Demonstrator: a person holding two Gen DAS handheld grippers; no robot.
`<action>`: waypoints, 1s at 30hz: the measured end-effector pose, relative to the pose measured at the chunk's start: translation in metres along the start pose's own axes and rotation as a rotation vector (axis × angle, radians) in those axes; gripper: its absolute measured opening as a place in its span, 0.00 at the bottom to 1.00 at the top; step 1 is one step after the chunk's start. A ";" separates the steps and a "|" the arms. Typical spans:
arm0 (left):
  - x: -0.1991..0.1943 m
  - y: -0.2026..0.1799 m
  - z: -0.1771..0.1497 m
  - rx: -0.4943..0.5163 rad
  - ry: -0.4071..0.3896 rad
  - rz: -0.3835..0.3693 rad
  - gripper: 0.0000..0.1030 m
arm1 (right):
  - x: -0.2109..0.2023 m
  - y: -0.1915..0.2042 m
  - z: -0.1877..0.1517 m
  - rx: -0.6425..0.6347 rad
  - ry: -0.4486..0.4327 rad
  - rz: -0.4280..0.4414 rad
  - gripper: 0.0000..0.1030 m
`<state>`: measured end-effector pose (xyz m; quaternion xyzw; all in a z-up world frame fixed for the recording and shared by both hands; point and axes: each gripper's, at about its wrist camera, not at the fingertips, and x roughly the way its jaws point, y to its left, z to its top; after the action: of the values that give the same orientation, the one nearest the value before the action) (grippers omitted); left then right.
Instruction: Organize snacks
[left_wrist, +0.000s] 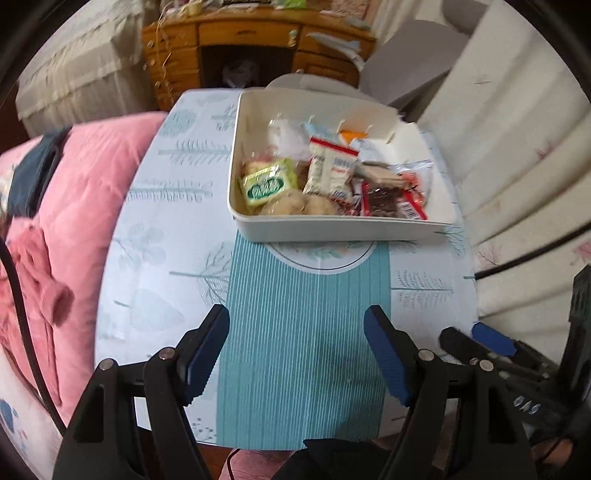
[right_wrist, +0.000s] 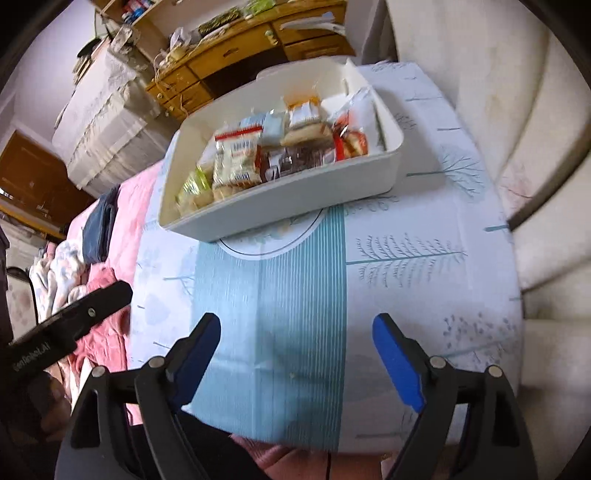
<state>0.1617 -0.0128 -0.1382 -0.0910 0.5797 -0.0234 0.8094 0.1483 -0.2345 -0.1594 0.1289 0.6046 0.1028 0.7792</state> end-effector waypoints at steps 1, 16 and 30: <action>-0.008 -0.001 0.000 0.016 -0.010 0.000 0.72 | -0.008 0.001 -0.001 0.011 -0.006 0.001 0.84; -0.099 0.015 -0.033 0.082 -0.165 0.035 0.89 | -0.102 0.077 -0.062 -0.073 -0.205 -0.120 0.91; -0.115 0.021 -0.048 0.096 -0.213 0.119 0.99 | -0.110 0.084 -0.079 -0.030 -0.298 -0.142 0.99</action>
<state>0.0776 0.0184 -0.0497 -0.0195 0.4929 0.0069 0.8698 0.0445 -0.1837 -0.0502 0.0880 0.4883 0.0359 0.8675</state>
